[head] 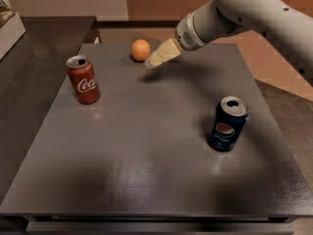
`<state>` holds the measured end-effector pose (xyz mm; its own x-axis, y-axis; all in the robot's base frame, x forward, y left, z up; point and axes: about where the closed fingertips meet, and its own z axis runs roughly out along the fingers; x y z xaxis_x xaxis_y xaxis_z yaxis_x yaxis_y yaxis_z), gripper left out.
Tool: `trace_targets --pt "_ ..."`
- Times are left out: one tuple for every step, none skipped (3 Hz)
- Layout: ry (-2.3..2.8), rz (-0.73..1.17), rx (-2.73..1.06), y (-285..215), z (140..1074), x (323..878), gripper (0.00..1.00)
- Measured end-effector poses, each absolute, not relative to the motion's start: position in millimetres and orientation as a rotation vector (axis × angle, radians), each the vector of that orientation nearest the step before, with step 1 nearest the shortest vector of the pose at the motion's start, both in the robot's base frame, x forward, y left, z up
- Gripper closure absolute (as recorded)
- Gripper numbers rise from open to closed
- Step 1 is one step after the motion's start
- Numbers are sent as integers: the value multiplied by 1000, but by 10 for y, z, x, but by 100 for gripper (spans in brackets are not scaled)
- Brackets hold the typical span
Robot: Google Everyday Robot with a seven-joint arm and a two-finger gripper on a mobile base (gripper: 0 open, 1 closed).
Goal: Move orange near pepsi can
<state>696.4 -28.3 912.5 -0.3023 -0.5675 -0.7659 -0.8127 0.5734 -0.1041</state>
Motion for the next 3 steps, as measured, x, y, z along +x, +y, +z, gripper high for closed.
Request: trace_targets --pt "1966 381 -1076 -228 9178 7052 0" --pt "1966 381 -1076 -227 9178 7052 0" --pt "1973 394 -1098 -136 9074 7149 0"
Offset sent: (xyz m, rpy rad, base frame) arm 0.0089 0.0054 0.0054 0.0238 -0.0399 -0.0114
